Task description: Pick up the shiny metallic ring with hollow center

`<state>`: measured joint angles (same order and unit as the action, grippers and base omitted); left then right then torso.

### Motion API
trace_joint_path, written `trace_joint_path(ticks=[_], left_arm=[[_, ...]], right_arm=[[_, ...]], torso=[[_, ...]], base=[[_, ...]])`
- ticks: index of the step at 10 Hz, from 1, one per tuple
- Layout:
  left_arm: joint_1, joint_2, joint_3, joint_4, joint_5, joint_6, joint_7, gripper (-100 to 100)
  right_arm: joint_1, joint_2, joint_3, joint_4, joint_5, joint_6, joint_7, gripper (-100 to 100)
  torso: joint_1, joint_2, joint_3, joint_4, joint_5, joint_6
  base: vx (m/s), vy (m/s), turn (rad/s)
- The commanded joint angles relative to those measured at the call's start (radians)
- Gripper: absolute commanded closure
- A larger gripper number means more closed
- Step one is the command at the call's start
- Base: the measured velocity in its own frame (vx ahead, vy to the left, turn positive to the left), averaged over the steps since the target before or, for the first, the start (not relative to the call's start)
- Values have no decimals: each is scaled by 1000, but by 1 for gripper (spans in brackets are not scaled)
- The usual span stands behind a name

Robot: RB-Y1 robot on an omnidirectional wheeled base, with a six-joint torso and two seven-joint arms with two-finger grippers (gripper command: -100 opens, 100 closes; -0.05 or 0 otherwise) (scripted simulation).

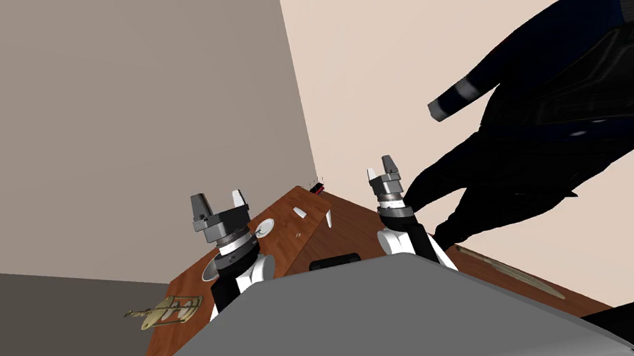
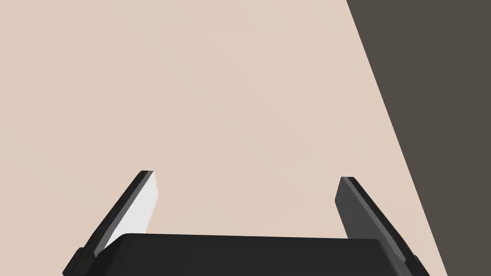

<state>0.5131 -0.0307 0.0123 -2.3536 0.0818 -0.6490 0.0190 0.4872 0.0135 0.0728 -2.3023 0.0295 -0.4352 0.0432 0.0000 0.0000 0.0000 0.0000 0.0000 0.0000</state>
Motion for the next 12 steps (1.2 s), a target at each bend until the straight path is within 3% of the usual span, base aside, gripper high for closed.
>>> trace_joint_path(ticks=[1, 6, 12], left_arm=[[-7, 30, 2, 33, 9, 7, 8, -100], [-42, 106, 9, 172, 51, 40, 44, -100], [-76, 141, 15, 313, 87, 73, 76, -100]], right_arm=[[0, 0, 0, 0, 0, 0, 0, 0], [0, 0, 0, 0, 0, 0, 0, 0], [0, 0, 0, 0, 0, 0, 0, 0]], torso=[[0, 0, 0, 0, 0, 0], [-1, 1, 0, 0, 0, 0], [-1, 0, 0, 0, 0, 0]], base=[[-7, -11, 2], [-11, -24, 2], [-7, -16, 1]])
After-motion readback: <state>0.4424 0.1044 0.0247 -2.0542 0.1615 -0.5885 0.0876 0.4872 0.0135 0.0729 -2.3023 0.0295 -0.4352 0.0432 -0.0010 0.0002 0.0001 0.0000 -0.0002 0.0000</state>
